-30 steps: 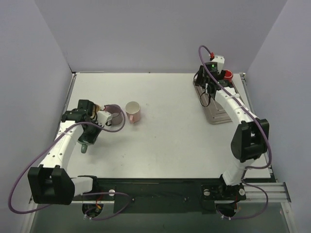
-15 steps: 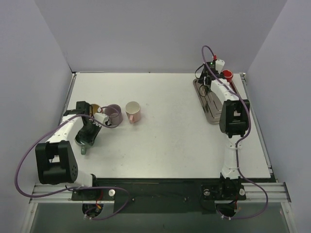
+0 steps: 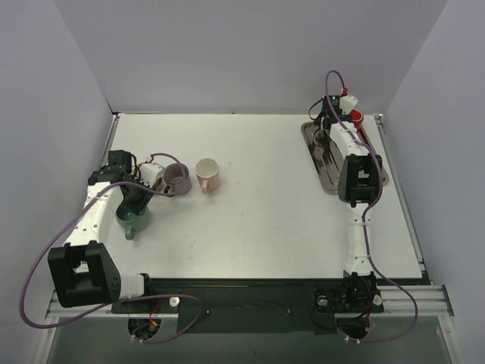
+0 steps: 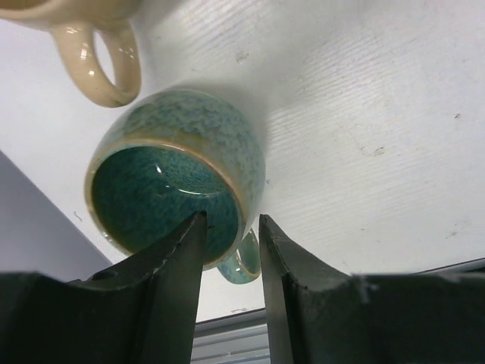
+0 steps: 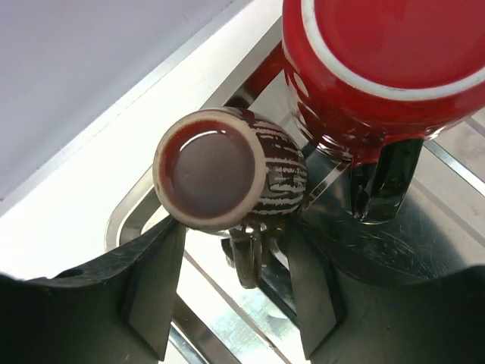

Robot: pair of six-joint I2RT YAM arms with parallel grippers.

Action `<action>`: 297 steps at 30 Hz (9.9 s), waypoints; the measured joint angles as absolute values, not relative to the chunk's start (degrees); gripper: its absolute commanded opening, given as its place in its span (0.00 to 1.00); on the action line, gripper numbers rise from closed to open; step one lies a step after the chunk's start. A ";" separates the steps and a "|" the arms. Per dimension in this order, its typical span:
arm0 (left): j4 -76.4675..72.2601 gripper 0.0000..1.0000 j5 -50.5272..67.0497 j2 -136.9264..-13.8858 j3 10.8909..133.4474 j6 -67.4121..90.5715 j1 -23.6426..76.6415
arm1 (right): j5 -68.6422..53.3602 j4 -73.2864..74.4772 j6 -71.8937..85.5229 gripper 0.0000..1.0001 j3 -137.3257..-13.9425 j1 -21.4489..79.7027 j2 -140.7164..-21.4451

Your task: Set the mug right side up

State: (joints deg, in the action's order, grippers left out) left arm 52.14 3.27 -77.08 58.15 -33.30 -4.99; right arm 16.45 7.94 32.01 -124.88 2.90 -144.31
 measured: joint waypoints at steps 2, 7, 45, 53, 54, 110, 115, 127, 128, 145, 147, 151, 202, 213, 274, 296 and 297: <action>52.53 0.44 3.70 -75.68 59.27 -33.32 -4.99 | 16.14 9.21 33.78 0.46 -127.37 2.37 -145.49; 53.76 0.45 4.99 -72.84 61.78 -33.47 -4.99 | 14.20 11.07 38.52 0.29 -128.70 1.52 -146.10; 58.33 0.47 11.35 -64.51 66.04 -35.27 -5.04 | -1.34 19.97 25.96 0.26 -100.22 -1.39 -125.38; 58.74 0.47 12.75 -64.27 66.26 -35.31 -5.04 | 0.84 25.85 21.78 0.43 -95.15 -1.02 -123.55; 58.98 0.47 12.88 -64.20 66.46 -35.33 -5.04 | 1.13 25.98 21.58 0.44 -95.20 -1.02 -123.55; 56.62 0.54 35.59 -63.02 75.07 -22.35 3.95 | 0.38 15.20 15.07 0.00 -78.22 2.26 -96.99; 55.42 0.54 34.76 -63.26 75.05 -19.84 8.97 | 0.82 16.99 14.72 0.00 -80.49 1.32 -102.89; 52.82 0.78 27.49 -67.29 75.07 -17.58 19.64 | -1.54 17.54 17.89 0.00 -79.44 0.73 -99.66; 52.25 0.84 25.96 -68.42 75.07 -17.26 21.82 | -2.07 17.54 18.37 0.00 -79.15 0.73 -98.30; 21.63 0.89 0.67 -83.29 75.29 -18.11 50.72 | -8.67 17.65 28.69 0.00 -74.04 8.60 -84.27; 17.02 0.89 -2.46 -83.55 73.25 -19.62 52.51 | -9.54 17.72 31.07 0.00 -72.82 10.83 -83.05; 7.27 0.90 -7.64 -84.77 69.12 -21.96 55.46 | -10.63 14.94 36.42 0.00 -70.04 15.53 -79.96; 46.06 0.00 5.48 -78.37 55.79 -19.86 19.20 | 23.07 7.57 13.26 0.92 -85.49 6.96 -106.65; 46.68 0.00 8.67 -75.83 55.16 -21.61 9.43 | 17.56 4.56 21.26 0.82 -97.08 -0.84 -118.93; 51.68 0.47 19.86 -67.42 62.87 -25.56 3.99 | -5.41 2.00 28.95 0.00 -77.28 -5.61 -106.98; 50.74 0.50 23.11 -66.50 65.76 -21.26 15.70 | -14.09 1.45 33.26 0.00 -70.83 -5.69 -99.53; 50.61 0.50 22.92 -66.67 65.76 -21.19 16.43 | -14.48 1.67 33.36 0.00 -70.52 -5.69 -99.00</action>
